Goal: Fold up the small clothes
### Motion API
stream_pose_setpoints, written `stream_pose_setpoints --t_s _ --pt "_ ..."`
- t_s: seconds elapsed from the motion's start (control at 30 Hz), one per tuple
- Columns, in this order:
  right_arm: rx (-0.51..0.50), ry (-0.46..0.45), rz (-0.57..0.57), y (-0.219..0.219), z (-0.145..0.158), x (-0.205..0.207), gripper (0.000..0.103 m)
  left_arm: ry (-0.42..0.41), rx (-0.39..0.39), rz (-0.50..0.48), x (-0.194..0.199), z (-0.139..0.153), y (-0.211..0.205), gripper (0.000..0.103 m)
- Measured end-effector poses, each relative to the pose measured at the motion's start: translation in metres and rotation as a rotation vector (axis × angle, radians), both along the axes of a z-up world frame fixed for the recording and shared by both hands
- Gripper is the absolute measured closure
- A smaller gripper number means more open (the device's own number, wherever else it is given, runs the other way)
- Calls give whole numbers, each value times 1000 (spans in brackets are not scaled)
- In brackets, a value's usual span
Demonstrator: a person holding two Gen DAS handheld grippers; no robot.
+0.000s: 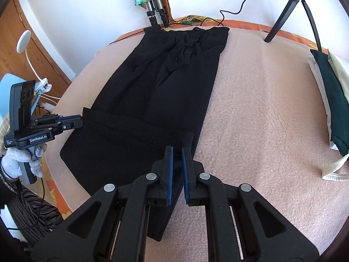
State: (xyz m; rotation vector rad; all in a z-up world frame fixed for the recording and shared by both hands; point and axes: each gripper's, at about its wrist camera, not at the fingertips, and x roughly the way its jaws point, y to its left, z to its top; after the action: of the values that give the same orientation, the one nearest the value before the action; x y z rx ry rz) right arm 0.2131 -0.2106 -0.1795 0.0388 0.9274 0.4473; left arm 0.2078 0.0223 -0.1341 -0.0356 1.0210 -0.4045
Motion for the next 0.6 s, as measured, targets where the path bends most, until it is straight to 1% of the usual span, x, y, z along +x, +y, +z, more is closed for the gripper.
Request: stream_pose_setpoints --t_s 0.03,0.07,0.1,0.17,0.2,0.23,0.3,0.33,0.37,0.43,0.57,0.6 --pt "-37 8 -12 2 -3 2 94 -3 10 10 2 0 2 91" --pt "-60 12 -23 2 -5 3 94 -3 3 20 3 1 5 91" --pt "-66 16 -30 1 -6 4 94 -8 -3 30 5 4 8 91" --pt "-39 19 -39 -6 -3 5 94 -34 -7 54 9 11 15 90" --pt "-27 16 -47 -9 0 5 94 -43 -17 60 11 15 18 86" --pt "-15 11 -56 -12 4 7 94 -51 -30 67 16 19 23 74" --pt "15 -1 -60 -18 13 12 87 -66 -62 83 26 27 31 60" --pt "25 -11 -61 -20 18 16 71 -70 -80 89 32 29 35 60" --pt "34 -32 -68 -23 24 20 59 -73 -96 96 38 32 39 60" --pt "48 -68 -75 -29 35 32 57 -79 -112 109 55 35 44 60" --pt "73 -88 -79 -42 47 71 57 -77 -143 105 87 40 49 59" --pt "73 -90 -83 -44 48 83 57 -74 -151 99 95 40 49 57"
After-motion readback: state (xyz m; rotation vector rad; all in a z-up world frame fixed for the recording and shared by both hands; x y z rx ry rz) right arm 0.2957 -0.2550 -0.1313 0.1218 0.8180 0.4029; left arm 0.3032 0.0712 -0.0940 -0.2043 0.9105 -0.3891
